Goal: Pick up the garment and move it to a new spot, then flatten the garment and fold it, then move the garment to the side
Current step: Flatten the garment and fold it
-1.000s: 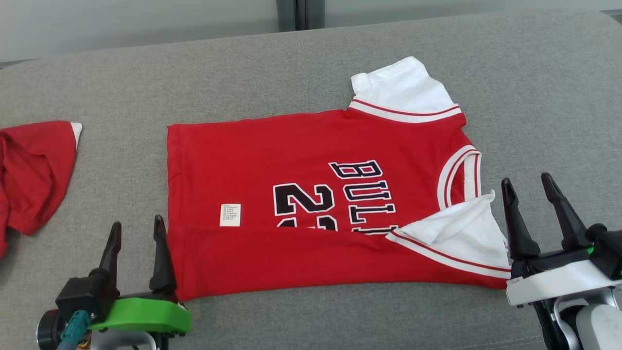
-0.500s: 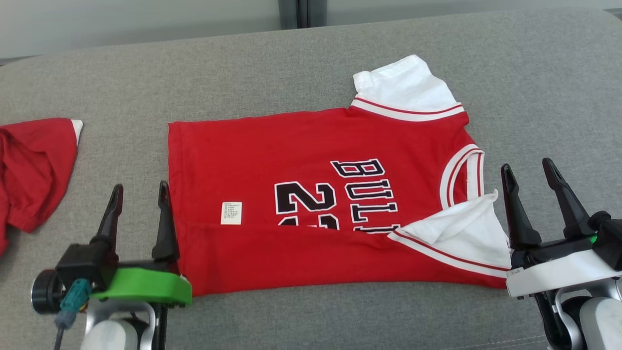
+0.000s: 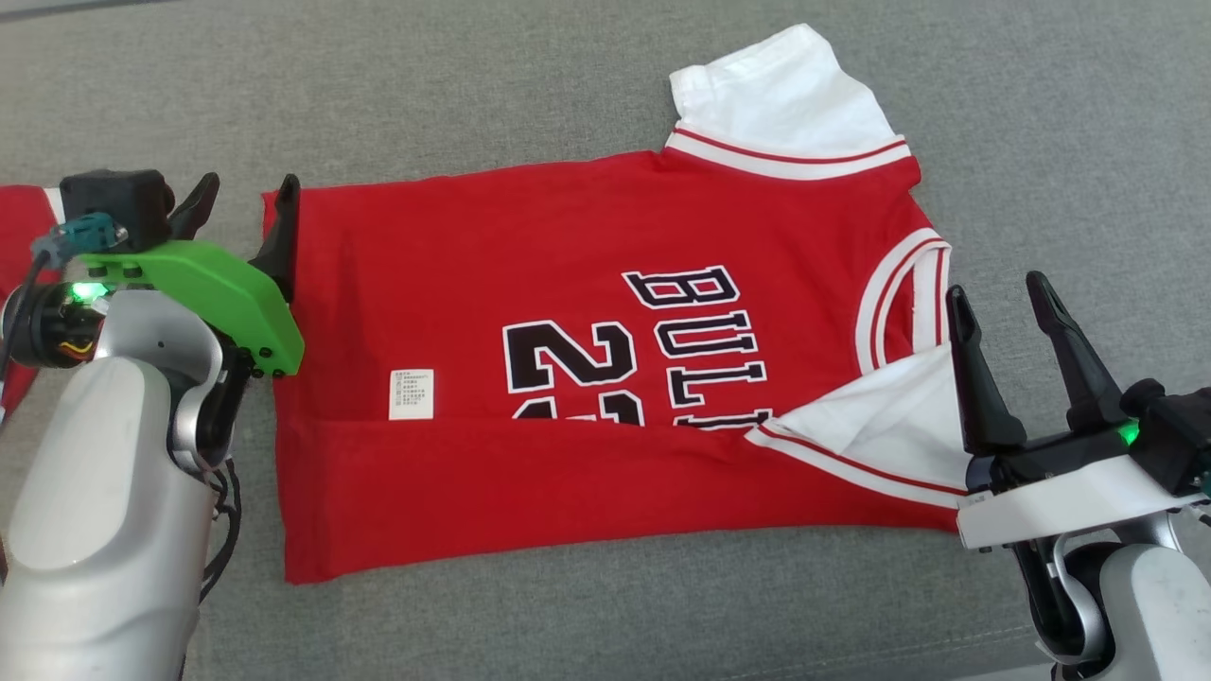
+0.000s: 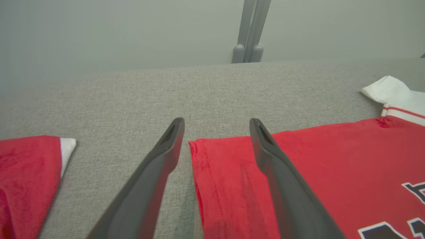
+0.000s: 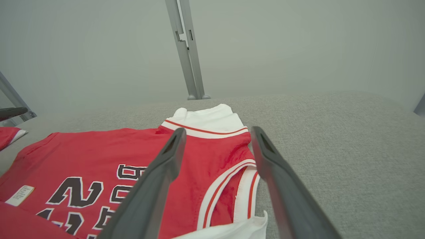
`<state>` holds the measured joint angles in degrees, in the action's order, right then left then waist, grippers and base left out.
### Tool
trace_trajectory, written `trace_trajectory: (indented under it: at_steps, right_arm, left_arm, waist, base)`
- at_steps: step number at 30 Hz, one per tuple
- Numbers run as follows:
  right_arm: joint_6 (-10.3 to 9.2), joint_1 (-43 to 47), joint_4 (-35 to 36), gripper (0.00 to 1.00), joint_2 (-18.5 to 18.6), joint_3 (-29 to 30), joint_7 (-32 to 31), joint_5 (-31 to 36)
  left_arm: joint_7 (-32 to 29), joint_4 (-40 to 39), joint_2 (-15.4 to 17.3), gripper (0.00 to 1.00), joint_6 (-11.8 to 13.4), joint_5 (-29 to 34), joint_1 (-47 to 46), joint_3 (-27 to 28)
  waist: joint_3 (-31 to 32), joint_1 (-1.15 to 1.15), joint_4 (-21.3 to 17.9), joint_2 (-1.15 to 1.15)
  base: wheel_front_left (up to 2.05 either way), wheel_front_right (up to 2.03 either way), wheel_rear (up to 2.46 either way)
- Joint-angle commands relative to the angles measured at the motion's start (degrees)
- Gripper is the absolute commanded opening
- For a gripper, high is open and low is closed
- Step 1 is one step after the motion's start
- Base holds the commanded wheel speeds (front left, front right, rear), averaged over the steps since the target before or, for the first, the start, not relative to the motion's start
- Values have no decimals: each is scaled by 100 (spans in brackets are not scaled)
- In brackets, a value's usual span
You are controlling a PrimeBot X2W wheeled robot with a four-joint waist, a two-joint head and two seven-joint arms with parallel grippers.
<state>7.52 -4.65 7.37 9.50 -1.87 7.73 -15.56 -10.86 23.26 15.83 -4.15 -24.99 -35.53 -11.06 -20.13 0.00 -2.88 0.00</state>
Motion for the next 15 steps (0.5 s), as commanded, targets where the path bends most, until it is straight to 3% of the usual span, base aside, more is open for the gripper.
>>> trace_trajectory:
  at_steps: [1,8,9,10,11,12,15]
  right_arm:
    - [-6,-108,-55,100,-25,-34,54,-34]
    - [-6,-319,-378,100,50,-130,192,-145]
    - [-6,-340,-430,100,75,-127,197,-155]
    - [-6,-377,-487,100,104,-122,217,-180]
    - [-6,-424,-528,100,123,-122,221,-206]
    - [-6,-490,-583,100,158,-123,234,-233]
    - [-6,-758,-764,100,334,-134,203,-345]
  left_arm:
    - [-55,314,82,100,-76,-86,-201,-6]
    - [-216,1802,200,100,-262,-336,-925,-64]
    - [-218,1932,205,83,-278,-369,-992,-85]
    - [-207,2077,220,48,-289,-404,-1065,-99]
    - [-216,2192,234,32,-289,-434,-1105,-116]
    - [-199,2322,239,0,-300,-467,-1143,-123]
    - [-218,2597,240,0,-317,-531,-1225,-195]
  waist:
    - [-248,0,-228,0]
    - [-475,0,-358,0]
    - [-488,0,-360,0]
    - [-505,0,-357,0]
    - [-516,0,-356,0]
    - [-525,0,-357,0]
    - [-511,0,-344,0]
  base:
    - [0,0,0]
    - [0,0,0]
    - [0,0,0]
    - [0,0,0]
    - [0,0,0]
    - [0,0,0]
    - [0,0,0]
